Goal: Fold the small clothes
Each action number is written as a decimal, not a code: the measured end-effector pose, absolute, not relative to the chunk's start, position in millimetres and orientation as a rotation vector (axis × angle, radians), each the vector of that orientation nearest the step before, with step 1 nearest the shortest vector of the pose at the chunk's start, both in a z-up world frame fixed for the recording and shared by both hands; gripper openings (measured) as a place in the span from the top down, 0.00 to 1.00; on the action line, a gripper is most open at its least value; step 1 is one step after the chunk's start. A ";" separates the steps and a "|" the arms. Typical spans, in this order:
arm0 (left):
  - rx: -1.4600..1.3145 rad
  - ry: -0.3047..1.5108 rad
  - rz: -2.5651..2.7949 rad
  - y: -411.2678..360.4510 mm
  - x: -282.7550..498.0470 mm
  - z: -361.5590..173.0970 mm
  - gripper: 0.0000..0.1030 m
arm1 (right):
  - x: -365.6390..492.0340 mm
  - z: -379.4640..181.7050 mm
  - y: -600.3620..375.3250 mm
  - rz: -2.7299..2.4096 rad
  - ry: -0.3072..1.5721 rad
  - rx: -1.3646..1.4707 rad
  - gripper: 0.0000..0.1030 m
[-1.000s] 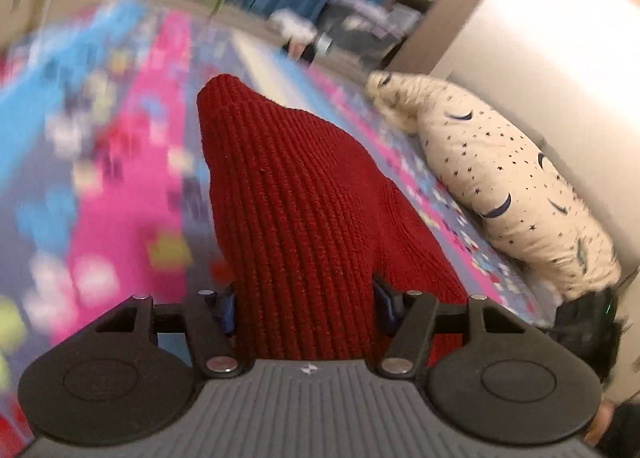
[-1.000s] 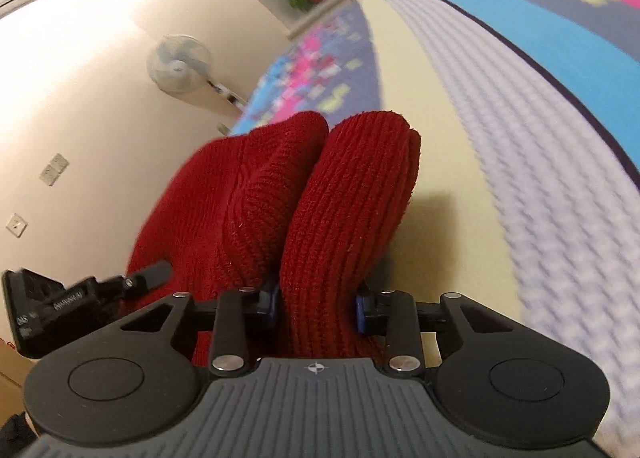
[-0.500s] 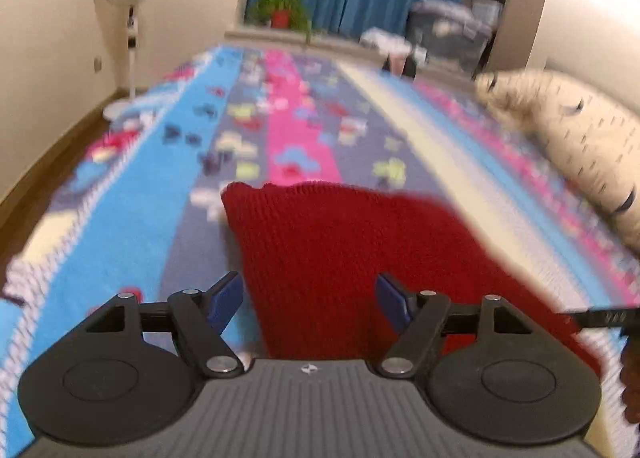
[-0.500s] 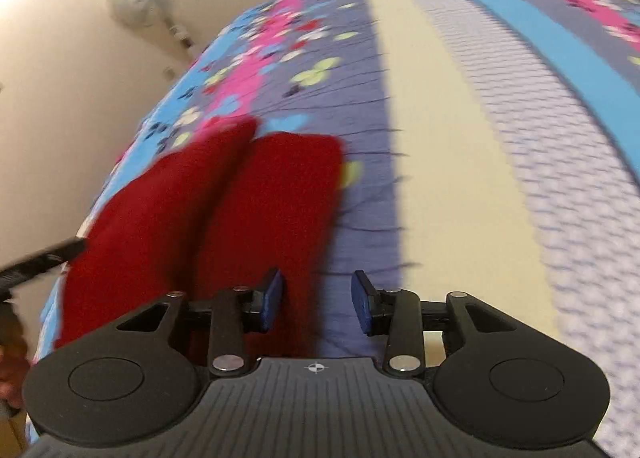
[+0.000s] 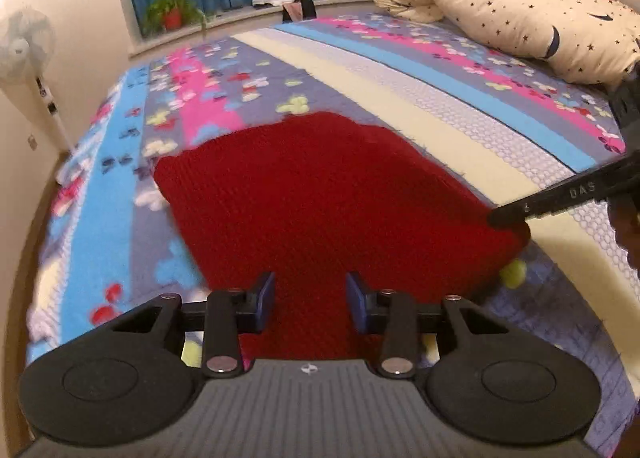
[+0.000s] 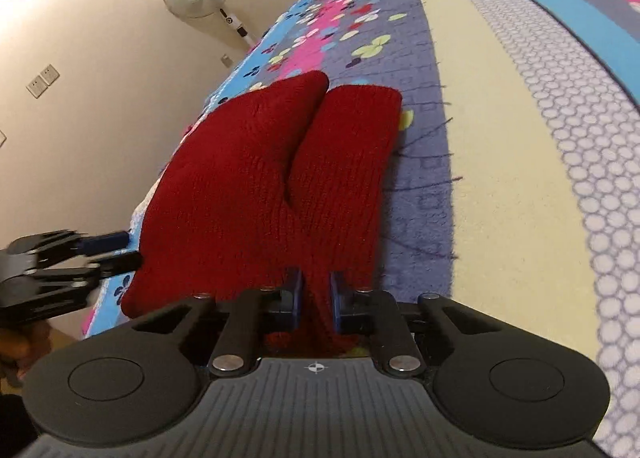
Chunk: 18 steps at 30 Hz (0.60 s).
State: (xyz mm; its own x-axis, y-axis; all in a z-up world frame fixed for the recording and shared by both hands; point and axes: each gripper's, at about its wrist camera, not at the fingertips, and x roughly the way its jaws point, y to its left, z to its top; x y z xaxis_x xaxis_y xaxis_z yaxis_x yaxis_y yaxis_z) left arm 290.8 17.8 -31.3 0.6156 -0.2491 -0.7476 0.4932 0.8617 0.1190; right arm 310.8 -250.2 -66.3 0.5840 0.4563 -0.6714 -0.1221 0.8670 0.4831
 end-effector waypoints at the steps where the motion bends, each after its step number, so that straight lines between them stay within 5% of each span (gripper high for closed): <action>1: 0.356 0.855 -0.421 15.5 294.0 -53.6 0.56 | 311.8 -67.2 -245.9 0.338 0.898 0.383 0.86; 4: 0.405 0.816 -0.370 3.4 286.3 -61.2 0.55 | 299.6 -61.8 -242.4 0.300 0.917 0.345 0.85; 8: 0.243 0.733 -0.294 12.8 253.5 -27.8 0.11 | 267.1 -37.2 -237.3 0.245 0.888 0.224 0.49; 18: 0.003 0.692 -0.174 26.6 152.4 44.5 0.09 | 136.5 35.3 -249.3 0.201 0.640 0.139 0.12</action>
State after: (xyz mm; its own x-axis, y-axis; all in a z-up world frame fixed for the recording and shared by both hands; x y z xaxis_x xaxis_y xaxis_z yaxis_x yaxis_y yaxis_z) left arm 152.4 26.6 44.5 0.7562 -0.1587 -0.6348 0.1605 0.9855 -0.0552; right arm 136.5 -249.3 35.3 0.7839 0.2279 -0.5775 -0.1425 0.9714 0.1898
